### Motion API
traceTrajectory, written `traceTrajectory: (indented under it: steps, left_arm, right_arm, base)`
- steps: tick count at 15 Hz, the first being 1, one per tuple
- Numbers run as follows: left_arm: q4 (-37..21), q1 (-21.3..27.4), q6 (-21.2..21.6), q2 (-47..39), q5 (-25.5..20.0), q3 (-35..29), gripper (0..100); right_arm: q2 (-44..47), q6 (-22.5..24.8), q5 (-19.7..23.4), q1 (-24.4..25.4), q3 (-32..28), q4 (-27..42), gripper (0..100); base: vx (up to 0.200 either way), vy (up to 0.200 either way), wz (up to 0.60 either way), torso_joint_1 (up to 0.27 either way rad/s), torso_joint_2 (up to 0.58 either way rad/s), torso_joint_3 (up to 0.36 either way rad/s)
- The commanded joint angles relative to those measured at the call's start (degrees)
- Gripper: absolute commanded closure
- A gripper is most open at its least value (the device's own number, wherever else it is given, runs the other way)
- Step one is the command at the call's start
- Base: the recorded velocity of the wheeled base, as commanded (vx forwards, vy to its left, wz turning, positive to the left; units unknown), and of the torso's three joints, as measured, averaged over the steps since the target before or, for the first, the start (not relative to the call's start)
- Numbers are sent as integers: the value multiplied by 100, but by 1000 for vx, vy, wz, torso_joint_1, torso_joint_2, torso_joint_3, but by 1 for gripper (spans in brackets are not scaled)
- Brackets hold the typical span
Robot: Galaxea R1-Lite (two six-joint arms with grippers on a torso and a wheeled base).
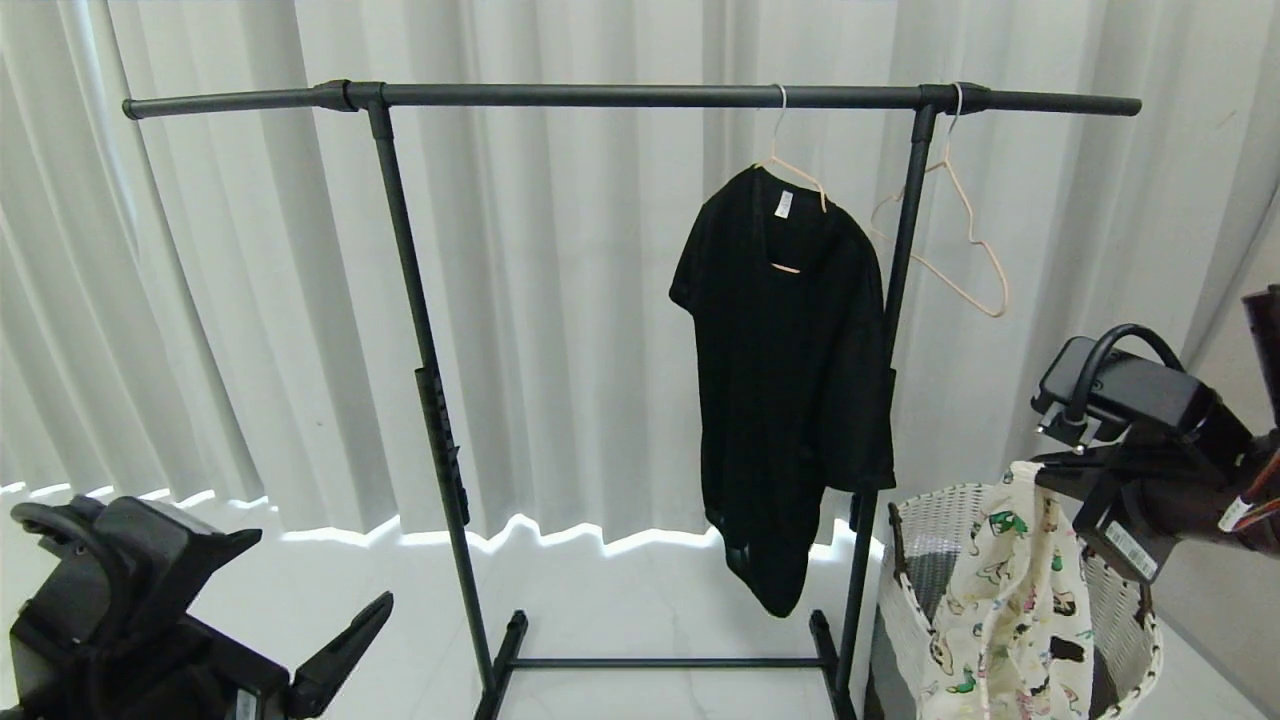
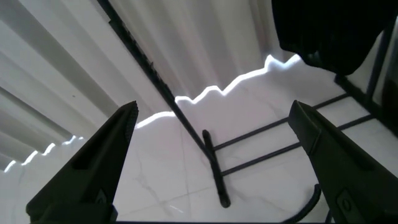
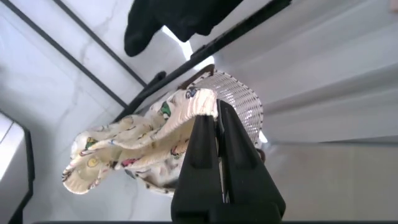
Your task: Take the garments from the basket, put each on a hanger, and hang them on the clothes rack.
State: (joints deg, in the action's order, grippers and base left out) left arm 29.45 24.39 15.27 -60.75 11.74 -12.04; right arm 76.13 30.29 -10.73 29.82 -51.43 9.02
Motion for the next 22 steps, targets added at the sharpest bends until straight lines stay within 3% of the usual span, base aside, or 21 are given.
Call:
traceTrajectory:
  steps: [1,5,7,11,13,15,18,22]
  left_arm:
    - [-1,4,-332,-517,4,-281,0]
    - [8,373,-517,-667,-49,-483,0]
    - [8,997,-991,-614,-269,-518,0]
    - [8,2149,-1694,-860,-295,-861,0]
    - [8,2984,-2433,-1115,-295,-923,0]
    - [8,3476,-3347,-1370,-295,-923,0]
    - [8,3405,-3452,-1739,-295,-1098,0]
    - [8,3019,-3936,-2055,-286,-1529,0]
  right_arm:
    - [-10,3,1,50,-174,21,100]
    - [33,3,1,226,-288,47,100]
    - [139,-6,1,349,-438,109,100]
    - [394,-173,27,710,-719,82,100]
    - [622,-999,36,1342,-965,65,100]
    - [912,-1623,53,1949,-1220,-208,100]
    - [1308,-1737,71,2283,-1554,-753,100]
    - [1642,-1737,106,2467,-2108,-761,100]
  base:
    - [0,0,0,0,0,0]
    - [0,0,0,0,0,0]
    - [0,0,0,0,0,0]
    - [0,0,0,0,0,0]
    - [0,0,0,0,0,0]
    - [0,0,0,0,0,0]
    - [0,0,0,0,0,0]
    - [0,0,0,0,0,0]
